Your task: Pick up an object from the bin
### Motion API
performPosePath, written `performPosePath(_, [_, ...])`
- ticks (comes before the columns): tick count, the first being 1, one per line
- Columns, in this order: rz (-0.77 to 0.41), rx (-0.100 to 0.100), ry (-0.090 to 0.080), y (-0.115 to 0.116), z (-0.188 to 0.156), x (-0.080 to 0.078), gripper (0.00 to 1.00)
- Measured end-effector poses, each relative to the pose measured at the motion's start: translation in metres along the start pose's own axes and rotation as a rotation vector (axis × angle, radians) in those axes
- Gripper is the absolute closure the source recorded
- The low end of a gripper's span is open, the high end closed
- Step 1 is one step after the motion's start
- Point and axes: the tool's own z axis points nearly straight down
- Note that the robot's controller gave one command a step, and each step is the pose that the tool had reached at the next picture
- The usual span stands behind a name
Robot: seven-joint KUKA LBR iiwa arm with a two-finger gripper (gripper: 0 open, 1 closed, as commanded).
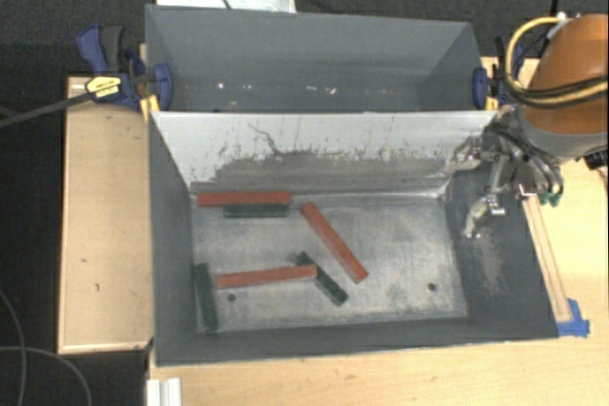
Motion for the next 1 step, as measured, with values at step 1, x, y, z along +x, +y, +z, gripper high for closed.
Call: performPosePath(1, [0.000, 0.000, 0.000, 0.0000, 0.0000, 0.0000, 0.00])
